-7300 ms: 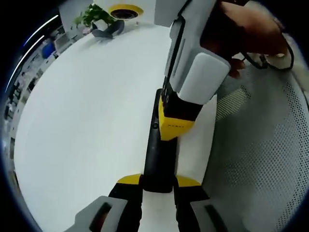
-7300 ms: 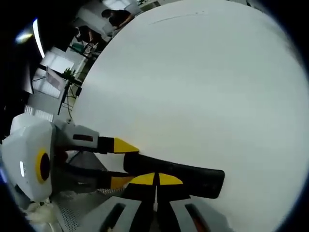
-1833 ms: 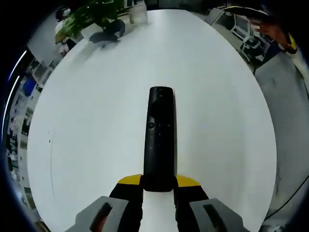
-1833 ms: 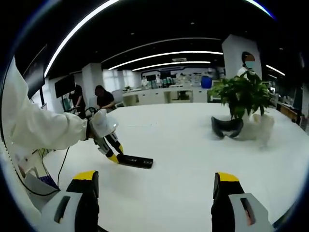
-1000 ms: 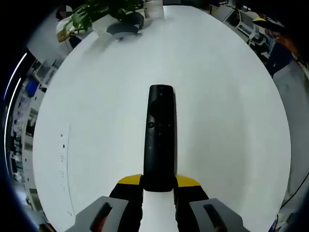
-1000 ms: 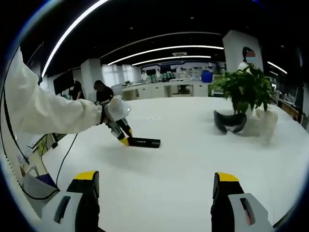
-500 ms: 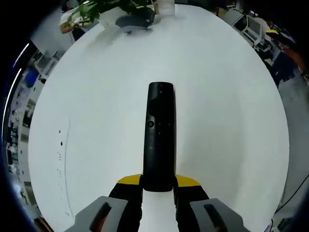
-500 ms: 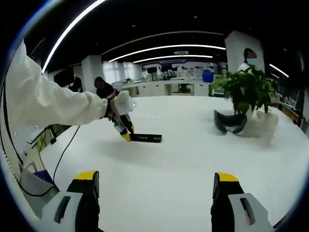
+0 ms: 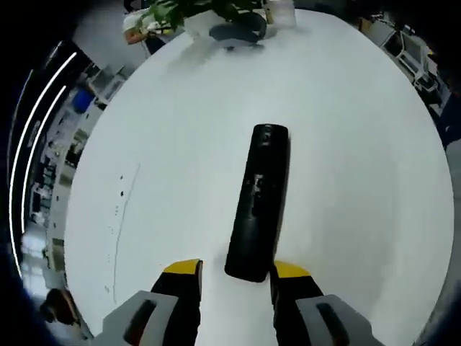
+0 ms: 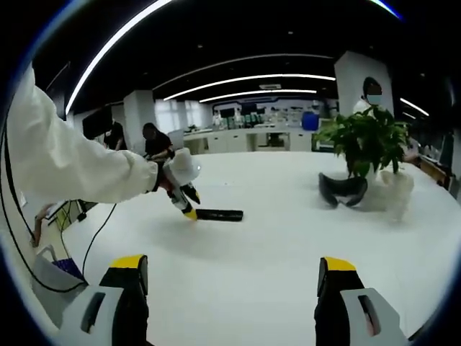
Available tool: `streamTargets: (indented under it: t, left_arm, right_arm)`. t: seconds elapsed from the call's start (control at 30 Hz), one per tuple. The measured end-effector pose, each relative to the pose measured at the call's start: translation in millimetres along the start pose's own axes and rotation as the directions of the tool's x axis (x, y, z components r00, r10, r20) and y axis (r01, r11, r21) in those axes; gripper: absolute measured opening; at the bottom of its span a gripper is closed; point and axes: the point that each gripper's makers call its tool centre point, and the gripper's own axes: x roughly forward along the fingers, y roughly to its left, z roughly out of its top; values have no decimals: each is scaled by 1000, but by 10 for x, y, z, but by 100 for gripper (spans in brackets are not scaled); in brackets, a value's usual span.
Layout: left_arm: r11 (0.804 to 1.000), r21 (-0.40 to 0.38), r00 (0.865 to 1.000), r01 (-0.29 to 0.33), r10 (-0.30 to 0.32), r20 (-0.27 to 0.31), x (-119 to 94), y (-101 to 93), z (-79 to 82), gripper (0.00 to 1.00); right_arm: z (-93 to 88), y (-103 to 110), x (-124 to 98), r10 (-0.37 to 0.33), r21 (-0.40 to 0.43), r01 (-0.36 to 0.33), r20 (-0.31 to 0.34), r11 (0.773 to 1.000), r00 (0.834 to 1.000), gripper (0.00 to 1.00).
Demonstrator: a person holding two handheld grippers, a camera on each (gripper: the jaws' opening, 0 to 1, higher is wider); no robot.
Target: Press the specified remote control buttons in sequence, fully releasing each button before pressing the next.
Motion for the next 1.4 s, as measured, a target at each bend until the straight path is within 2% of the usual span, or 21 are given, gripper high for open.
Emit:
streamTargets:
  t: [0.07,0.1,0.17,0.23,0.27,0.4,0.47,0.6,0.63,0.7,0.77,0.83,0.87,1.03,1.07,1.2,1.23,1.27,1.3,1.33,1.4]
  left_arm:
    - [996,-88,1000,-8,10,20,-28,-49,-35,43]
    - [985,-172,998,14,-5,55,-37,-101,-31,45]
    - [976,-218,998,19,-4,69,-58,-140,-76,49]
    - [958,-287,995,31,-2,103,-112,-224,-91,50]
    - [937,-345,989,54,-2,149,-164,-295,-62,50]
    - [912,-406,977,60,29,211,-355,-466,-79,55]
    - [890,-451,964,70,55,259,-485,-553,-73,58]
    - [865,-499,948,53,113,296,-709,-680,-136,61]
    - [840,-538,942,73,120,314,-782,-743,-150,62]
    - [807,-583,926,98,140,350,-928,-854,-165,64]
    - [789,-605,913,106,163,373,-1051,-956,-201,68]
    - [768,-628,907,124,169,385,-1131,-1050,-237,71]
    - [762,-635,900,127,180,397,-1199,-1106,-259,74]
    - [748,-654,885,107,229,406,-1460,-1265,-381,80]
    - [738,-666,880,109,240,410,-1529,-1299,-412,81]
    - [709,-691,844,137,281,456,-1791,-1392,-429,88]
    - [703,-698,817,140,316,483,-1896,-1394,-417,91]
    - [699,-702,810,138,328,487,-1926,-1393,-422,95]
    - [690,-710,793,140,352,498,-2012,-1421,-435,99]
    - [685,-714,787,143,359,502,-2058,-1444,-450,99]
    - [655,-741,769,146,397,501,-2156,-1471,-507,99]
  right_arm:
    - [34,26,-26,9,-8,-9,13,1000,1000,98]
    - [54,39,-43,13,-18,-12,17,1000,1000,98]
    - [101,56,-80,15,-54,-13,34,998,999,98]
    - [124,71,-111,13,-73,-10,45,997,999,98]
    - [129,84,-130,16,-78,-12,49,997,999,98]
    - [119,124,-139,37,-67,-33,59,997,998,99]
    - [103,149,-137,49,-57,-46,58,997,997,99]
    - [116,204,-133,70,-54,-67,69,996,995,99]
    - [120,218,-132,75,-56,-71,72,996,995,99]
    - [125,252,-127,89,-51,-85,77,995,993,99]
    - [130,283,-123,105,-28,-103,85,994,991,99]
    - [138,289,-123,111,-17,-110,89,994,990,99]
    - [153,293,-127,115,-13,-114,95,993,989,99]
    - [174,321,-151,122,-14,-122,110,992,986,99]
    - [165,337,-148,126,-14,-126,105,992,986,99]
    - [147,399,-164,138,-18,-137,103,990,985,99]
    - [149,416,-173,140,-22,-139,107,990,984,99]
    - [152,423,-178,142,-24,-140,109,990,984,99]
    - [155,429,-183,142,-26,-140,111,990,984,99]
    - [155,431,-185,142,-27,-140,112,990,984,99]
    - [159,437,-190,143,-31,-140,116,990,983,99]
